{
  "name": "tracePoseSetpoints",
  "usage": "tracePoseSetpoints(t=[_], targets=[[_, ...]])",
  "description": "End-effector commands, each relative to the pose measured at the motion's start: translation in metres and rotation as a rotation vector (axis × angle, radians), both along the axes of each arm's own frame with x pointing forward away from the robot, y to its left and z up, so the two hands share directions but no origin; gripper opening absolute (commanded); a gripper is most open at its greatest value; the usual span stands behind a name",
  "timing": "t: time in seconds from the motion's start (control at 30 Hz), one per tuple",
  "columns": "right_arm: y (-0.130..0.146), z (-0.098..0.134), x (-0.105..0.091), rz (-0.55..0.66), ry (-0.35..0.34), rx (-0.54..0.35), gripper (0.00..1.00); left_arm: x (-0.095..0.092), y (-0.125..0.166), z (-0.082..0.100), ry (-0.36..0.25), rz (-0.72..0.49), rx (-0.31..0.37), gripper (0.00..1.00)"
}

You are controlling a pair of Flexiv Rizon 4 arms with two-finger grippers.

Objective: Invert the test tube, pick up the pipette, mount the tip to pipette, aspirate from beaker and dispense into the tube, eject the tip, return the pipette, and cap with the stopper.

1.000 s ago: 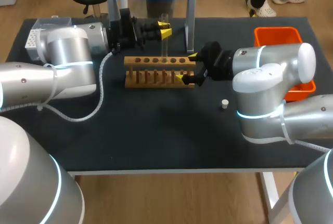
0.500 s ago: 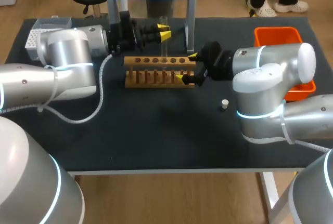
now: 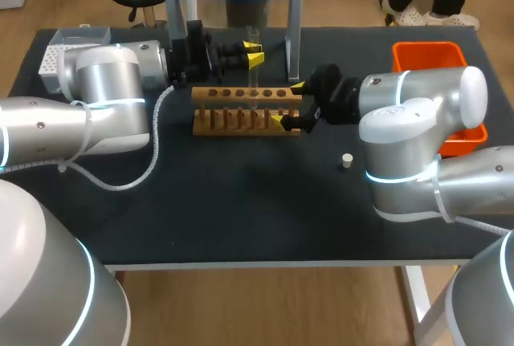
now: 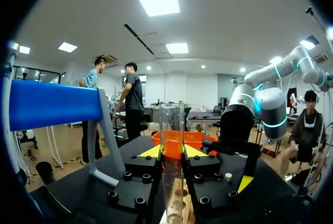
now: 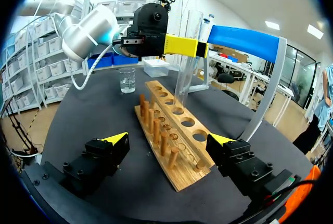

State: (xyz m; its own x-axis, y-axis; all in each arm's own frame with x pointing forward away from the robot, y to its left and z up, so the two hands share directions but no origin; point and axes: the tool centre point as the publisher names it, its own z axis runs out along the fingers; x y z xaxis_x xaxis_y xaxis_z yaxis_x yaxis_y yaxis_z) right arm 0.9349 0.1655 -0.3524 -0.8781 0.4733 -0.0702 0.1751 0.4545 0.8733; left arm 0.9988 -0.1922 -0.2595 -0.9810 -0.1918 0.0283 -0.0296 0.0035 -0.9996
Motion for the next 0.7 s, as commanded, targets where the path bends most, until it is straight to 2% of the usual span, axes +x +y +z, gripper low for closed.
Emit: tracePoseSetpoints(t=[0.03, 0.23, 0.7], targets=[[0.0, -0.001, 0.0, -0.002, -0.002, 0.002, 1.0, 0.003, -0.001, -0.001, 0.005, -0.007, 0.015, 0.0], [0.0, -0.001, 0.0, -0.002, -0.002, 0.002, 1.0, 0.002, -0.001, -0.003, 0.006, -0.011, 0.052, 0.0], [0.0, -0.001, 0.0, -0.002, -0.002, 0.002, 1.0, 0.0, 0.001, -0.013, 0.012, -0.003, 0.069, 0.0]])
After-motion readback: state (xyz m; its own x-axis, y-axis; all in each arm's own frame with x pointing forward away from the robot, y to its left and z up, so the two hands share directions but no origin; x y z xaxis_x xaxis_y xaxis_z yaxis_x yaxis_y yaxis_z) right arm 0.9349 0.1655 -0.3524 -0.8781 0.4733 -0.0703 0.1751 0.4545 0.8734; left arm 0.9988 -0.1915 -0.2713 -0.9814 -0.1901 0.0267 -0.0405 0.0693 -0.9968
